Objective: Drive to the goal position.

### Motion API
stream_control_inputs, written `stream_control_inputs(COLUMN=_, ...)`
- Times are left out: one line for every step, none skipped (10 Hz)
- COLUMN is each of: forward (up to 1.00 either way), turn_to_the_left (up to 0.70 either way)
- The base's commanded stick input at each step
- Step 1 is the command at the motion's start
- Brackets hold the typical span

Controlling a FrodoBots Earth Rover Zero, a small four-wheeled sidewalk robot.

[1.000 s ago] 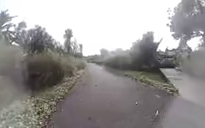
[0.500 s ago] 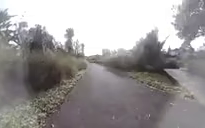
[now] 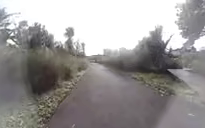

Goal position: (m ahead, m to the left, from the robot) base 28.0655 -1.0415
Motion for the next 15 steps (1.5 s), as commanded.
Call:
stream_control_inputs(forward=0.7, turn_to_the_left=-0.35)
stream_control_inputs(forward=0.7, turn_to_the_left=-0.35)
stream_control_inputs(forward=0.7, turn_to_the_left=-0.35)
stream_control_inputs(forward=0.7, turn_to_the_left=-0.35)
stream_control_inputs(forward=0.7, turn_to_the_left=-0.35)
stream_control_inputs(forward=0.7, turn_to_the_left=-0.35)
stream_control_inputs(forward=0.7, turn_to_the_left=-0.35)
stream_control_inputs(forward=0.7, turn_to_the_left=-0.35)
stream_control_inputs(forward=0.7, turn_to_the_left=-0.35)
stream_control_inputs(forward=0.7, turn_to_the_left=-0.35)
stream_control_inputs(forward=0.7, turn_to_the_left=-0.35)
stream_control_inputs(forward=0.7, turn_to_the_left=-0.35)
stream_control_inputs(forward=0.7, turn_to_the_left=-0.35)
stream_control_inputs(forward=0.7, turn_to_the_left=-0.35)
stream_control_inputs(forward=0.7, turn_to_the_left=-0.19)
